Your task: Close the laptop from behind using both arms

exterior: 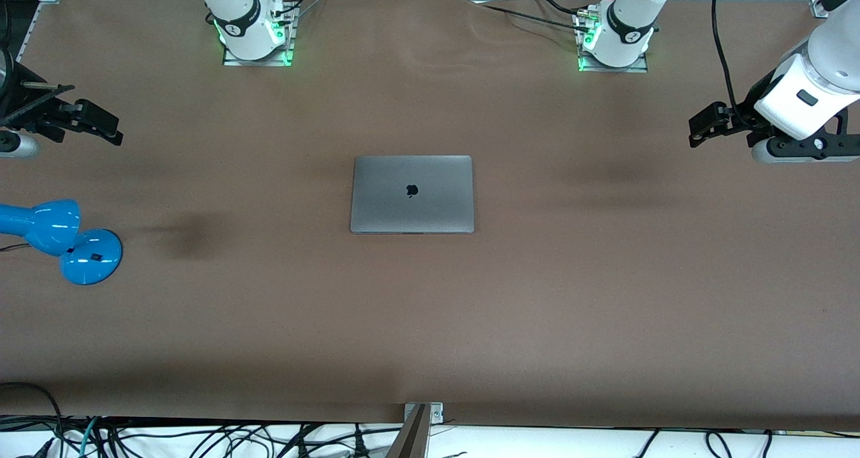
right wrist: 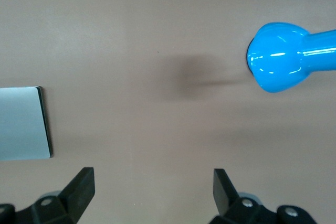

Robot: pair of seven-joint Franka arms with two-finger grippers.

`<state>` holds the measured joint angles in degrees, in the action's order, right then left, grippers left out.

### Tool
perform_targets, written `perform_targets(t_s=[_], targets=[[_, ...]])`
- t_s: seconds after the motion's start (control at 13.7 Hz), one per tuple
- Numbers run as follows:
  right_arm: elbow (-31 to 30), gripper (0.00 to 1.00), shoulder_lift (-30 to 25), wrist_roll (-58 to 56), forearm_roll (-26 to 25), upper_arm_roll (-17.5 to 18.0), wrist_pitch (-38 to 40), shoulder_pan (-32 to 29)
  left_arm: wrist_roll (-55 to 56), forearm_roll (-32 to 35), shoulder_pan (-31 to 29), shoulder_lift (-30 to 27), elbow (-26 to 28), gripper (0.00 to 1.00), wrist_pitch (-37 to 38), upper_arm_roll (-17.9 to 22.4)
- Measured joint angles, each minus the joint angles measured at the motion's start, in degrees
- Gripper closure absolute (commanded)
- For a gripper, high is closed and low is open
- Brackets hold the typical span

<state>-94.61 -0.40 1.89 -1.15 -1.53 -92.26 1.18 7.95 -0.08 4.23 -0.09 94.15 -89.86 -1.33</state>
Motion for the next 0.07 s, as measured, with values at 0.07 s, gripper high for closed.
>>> perform_targets(t_s=[0.07], targets=[[0.0, 0.00, 0.0, 0.0, 0.0, 0.0, 0.0, 0.0, 0.0, 0.0, 0.0, 0.0, 0.0, 0.00, 0.0, 0.0]])
